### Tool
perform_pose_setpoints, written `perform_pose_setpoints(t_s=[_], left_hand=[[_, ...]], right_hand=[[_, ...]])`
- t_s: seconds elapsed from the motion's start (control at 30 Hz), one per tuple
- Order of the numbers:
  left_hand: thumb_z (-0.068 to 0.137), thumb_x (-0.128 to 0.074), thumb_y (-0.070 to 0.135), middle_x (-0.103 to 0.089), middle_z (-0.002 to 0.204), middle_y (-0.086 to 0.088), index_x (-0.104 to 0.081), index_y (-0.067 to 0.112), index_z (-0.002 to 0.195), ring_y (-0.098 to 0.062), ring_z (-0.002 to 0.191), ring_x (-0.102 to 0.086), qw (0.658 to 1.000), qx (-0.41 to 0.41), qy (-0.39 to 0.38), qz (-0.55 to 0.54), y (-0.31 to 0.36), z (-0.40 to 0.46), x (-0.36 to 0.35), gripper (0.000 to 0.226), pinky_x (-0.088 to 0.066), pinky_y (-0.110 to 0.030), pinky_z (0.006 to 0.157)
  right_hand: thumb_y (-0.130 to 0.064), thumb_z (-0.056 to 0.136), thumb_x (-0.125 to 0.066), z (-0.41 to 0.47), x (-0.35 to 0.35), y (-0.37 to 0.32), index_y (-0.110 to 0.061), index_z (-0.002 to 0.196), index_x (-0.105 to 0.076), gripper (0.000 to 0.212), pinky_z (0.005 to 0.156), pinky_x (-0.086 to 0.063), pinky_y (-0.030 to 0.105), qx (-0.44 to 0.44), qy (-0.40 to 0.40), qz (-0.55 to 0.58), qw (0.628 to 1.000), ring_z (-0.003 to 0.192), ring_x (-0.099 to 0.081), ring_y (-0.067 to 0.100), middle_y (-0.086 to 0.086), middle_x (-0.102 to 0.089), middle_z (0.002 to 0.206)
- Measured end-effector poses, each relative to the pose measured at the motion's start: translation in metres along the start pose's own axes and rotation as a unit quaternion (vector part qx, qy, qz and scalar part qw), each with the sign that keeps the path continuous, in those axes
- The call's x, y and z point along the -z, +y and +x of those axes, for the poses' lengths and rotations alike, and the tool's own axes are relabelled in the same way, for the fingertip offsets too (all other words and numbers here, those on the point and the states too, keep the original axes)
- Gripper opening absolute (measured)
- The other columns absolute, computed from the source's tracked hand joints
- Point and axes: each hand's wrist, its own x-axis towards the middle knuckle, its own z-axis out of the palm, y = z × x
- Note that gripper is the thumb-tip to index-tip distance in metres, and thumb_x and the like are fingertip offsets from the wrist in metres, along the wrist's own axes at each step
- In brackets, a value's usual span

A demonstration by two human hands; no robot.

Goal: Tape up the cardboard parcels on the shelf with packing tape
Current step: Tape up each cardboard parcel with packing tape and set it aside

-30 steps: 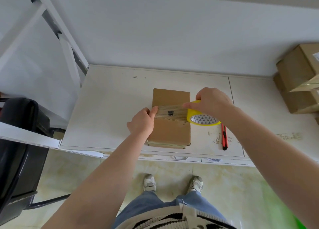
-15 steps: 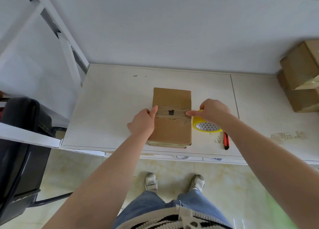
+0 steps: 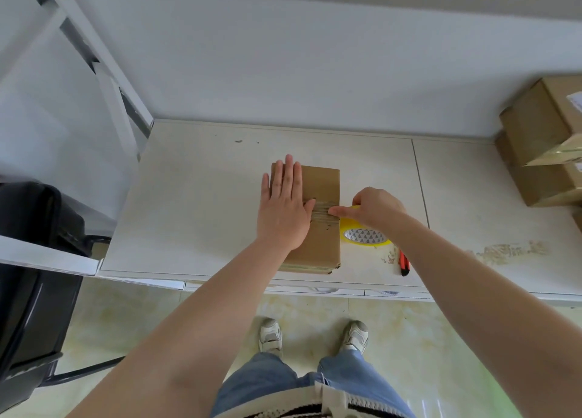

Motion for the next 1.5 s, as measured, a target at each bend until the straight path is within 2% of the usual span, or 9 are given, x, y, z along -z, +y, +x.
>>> perform_pose_setpoints(t_s=[0.27,0.43,0.7,0.83,0.93,1.03,1.13,1.27,1.5], left_hand=[[0.103,-0.010,0.050,0.028,0.160,-0.012,0.020,0.007,0.153,-0.027,0.149,0.023,1.000,0.009,-0.012,0.013,0.001,0.001,0.006,0.073,0.010,-0.048,0.122],[0.104,-0.012,0.048,0.030,0.159,-0.011,0.022,0.008,0.153,-0.027,0.148,0.025,0.999,-0.052,-0.001,-0.001,0.020,0.001,0.005,0.072,0.007,-0.048,0.123],[0.105,-0.012,0.044,0.033,0.158,-0.011,0.026,0.011,0.152,-0.028,0.147,0.027,0.998,-0.041,-0.044,-0.013,0.024,0.003,0.006,0.069,0.009,-0.048,0.122],[0.107,-0.023,0.031,0.032,0.159,-0.012,0.023,0.015,0.153,-0.030,0.147,0.027,0.997,-0.044,-0.037,-0.042,0.040,0.007,0.011,0.067,0.011,-0.050,0.121],[0.104,-0.012,0.046,0.026,0.161,-0.011,0.017,0.015,0.155,-0.029,0.149,0.022,0.998,-0.037,-0.025,-0.054,0.043,0.003,0.003,0.067,0.006,-0.051,0.122],[0.095,0.002,0.059,0.026,0.161,-0.011,0.017,0.016,0.155,-0.028,0.149,0.022,0.998,-0.031,-0.028,-0.040,0.042,0.002,0.000,0.075,0.010,-0.049,0.122],[0.100,-0.007,0.054,0.027,0.161,-0.011,0.017,0.016,0.156,-0.028,0.149,0.022,0.999,-0.030,-0.026,-0.029,0.043,0.002,-0.001,0.071,0.012,-0.048,0.121],[0.102,-0.011,0.056,0.027,0.161,-0.010,0.019,0.018,0.155,-0.027,0.149,0.023,0.999,-0.004,-0.022,-0.035,0.040,0.001,-0.002,0.072,0.012,-0.049,0.121],[0.102,-0.013,0.056,0.026,0.161,-0.011,0.018,0.017,0.155,-0.027,0.149,0.022,0.999,-0.004,-0.023,-0.042,0.041,0.000,-0.001,0.073,0.011,-0.050,0.121]], right_hand=[[-0.057,0.090,-0.057,-0.001,-0.007,0.018,-0.016,0.065,-0.054,0.048,0.059,-0.035,0.030,0.091,-0.011,0.124,0.988,0.062,-0.047,0.018,-0.001,-0.047,0.063],[-0.060,0.089,-0.056,0.005,-0.008,0.019,-0.019,0.067,-0.056,0.047,0.060,-0.038,0.030,0.101,-0.012,0.103,0.989,0.062,-0.050,0.015,-0.002,-0.051,0.065],[-0.052,0.093,-0.055,-0.001,-0.008,0.031,-0.020,0.064,-0.054,0.043,0.060,-0.035,0.028,0.097,-0.005,0.173,0.980,0.062,-0.046,0.017,-0.002,-0.047,0.064],[-0.054,0.093,-0.053,-0.003,-0.013,0.037,-0.029,0.071,-0.060,0.034,0.065,-0.045,0.030,0.074,-0.006,0.193,0.978,0.075,-0.060,0.021,-0.002,-0.060,0.076],[-0.061,0.091,-0.052,-0.001,-0.017,0.034,-0.029,0.077,-0.061,0.036,0.073,-0.052,0.036,0.058,0.008,0.183,0.981,0.080,-0.063,0.023,-0.001,-0.063,0.080],[-0.062,0.090,-0.052,-0.003,-0.014,0.036,-0.022,0.068,-0.059,0.046,0.067,-0.047,0.035,0.053,0.009,0.160,0.986,0.071,-0.058,0.021,0.000,-0.058,0.069],[-0.066,0.087,-0.055,-0.003,-0.004,0.036,-0.012,0.070,-0.062,0.057,0.063,-0.047,0.035,0.037,0.018,0.100,0.994,0.068,-0.057,0.021,0.004,-0.058,0.069],[-0.070,0.083,-0.056,-0.001,-0.002,0.032,-0.016,0.065,-0.054,0.057,0.054,-0.036,0.028,0.036,0.053,0.042,0.997,0.063,-0.052,0.018,0.000,-0.052,0.064],[-0.060,0.088,-0.059,-0.006,-0.009,0.049,-0.018,0.088,-0.066,0.042,0.064,-0.045,0.030,0.067,0.037,0.142,0.987,0.081,-0.057,0.021,-0.001,-0.060,0.083]])
